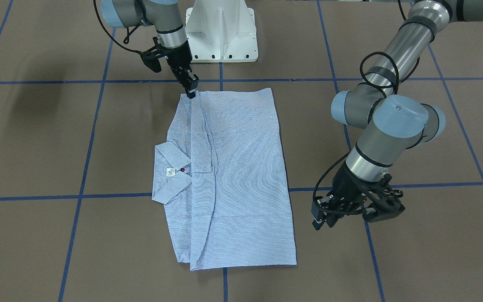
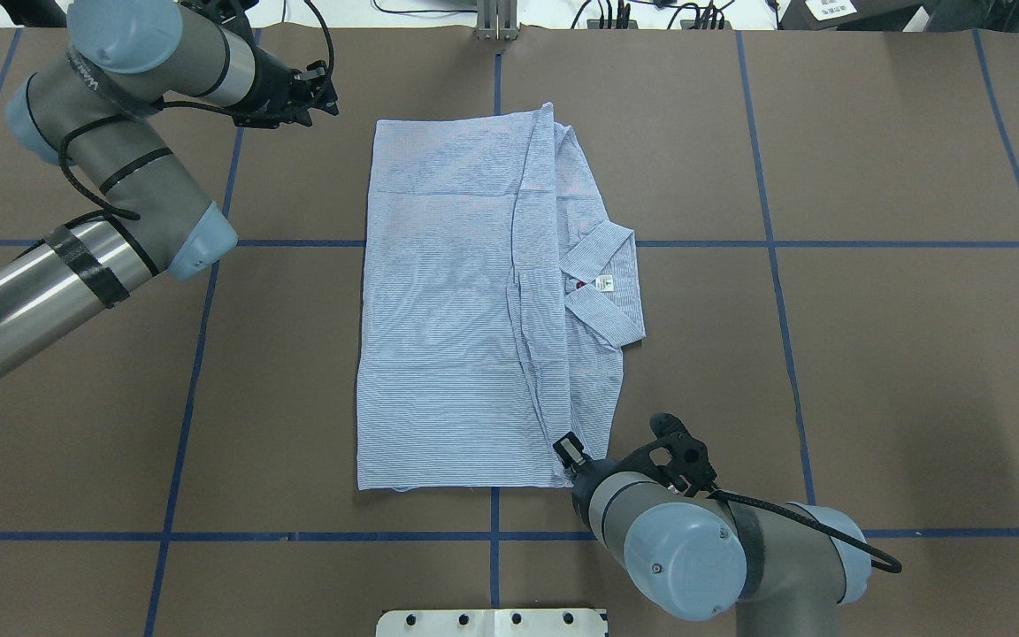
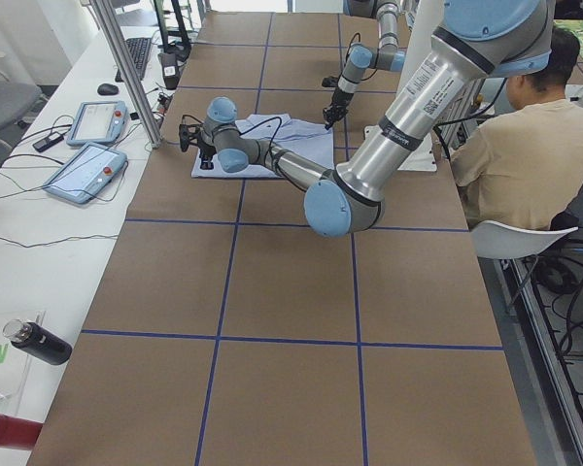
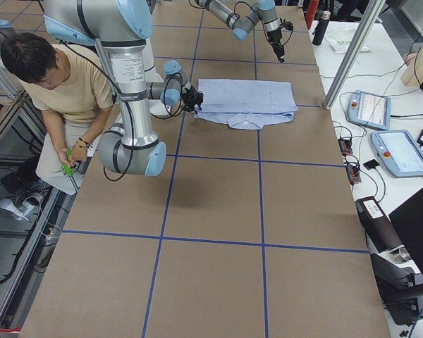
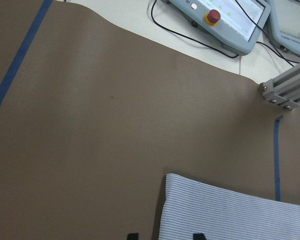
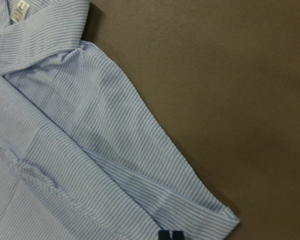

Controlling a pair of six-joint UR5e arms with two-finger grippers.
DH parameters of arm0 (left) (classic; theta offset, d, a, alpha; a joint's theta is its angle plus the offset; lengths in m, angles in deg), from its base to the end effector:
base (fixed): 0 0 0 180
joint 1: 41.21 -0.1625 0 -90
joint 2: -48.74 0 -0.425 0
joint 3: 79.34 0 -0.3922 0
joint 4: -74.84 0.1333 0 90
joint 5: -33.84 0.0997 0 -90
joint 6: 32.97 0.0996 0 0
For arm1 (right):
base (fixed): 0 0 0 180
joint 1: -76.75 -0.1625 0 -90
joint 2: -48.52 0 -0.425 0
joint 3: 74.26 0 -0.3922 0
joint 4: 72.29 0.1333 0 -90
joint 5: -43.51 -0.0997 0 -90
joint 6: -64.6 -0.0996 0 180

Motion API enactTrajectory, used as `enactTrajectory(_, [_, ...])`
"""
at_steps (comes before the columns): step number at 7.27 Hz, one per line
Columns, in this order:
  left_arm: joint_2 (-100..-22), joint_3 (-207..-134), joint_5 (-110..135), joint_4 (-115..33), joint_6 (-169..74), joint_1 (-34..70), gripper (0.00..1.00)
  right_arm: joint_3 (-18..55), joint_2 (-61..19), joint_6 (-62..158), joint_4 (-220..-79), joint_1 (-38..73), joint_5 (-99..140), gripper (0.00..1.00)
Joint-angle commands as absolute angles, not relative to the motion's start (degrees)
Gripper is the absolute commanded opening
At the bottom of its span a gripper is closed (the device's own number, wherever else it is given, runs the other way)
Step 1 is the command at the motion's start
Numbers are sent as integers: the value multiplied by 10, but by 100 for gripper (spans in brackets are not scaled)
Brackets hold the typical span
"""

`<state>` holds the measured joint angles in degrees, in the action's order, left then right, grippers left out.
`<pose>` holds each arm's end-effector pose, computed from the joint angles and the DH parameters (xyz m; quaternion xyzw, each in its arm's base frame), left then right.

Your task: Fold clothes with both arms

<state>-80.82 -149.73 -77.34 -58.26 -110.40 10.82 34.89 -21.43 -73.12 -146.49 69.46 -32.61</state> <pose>0.3954 -0.6648 0.3096 0.1422 0.5181 -0.1924 0.8211 -0.5613 -0.2303 0.2877 -0.0578 -0.4672 0.4561 0.7552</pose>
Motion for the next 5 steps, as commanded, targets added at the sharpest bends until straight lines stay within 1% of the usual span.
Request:
enactTrajectory(1, [-806,-1502,-773,-580,-1104,108,47,357,-215,-731,-1466,693,-326,0])
enactTrajectory(2, [-806,-1502,-773,-580,-1104,108,47,358,-216,-730,-1466,690,-326,0])
enactTrajectory(3, [-806,-1502,-773,-580,-1104,108,47,357,-214,-723,-1466,683,-330,55])
enactTrajectory(4, [-806,-1502,-773,-580,-1104,108,47,364,-194,-710,-1494,674,-337,56])
enactTrajectory(5, [-806,-1502,-773,-580,-1104,108,47,368,-157,-684,-1559,674,-343,57])
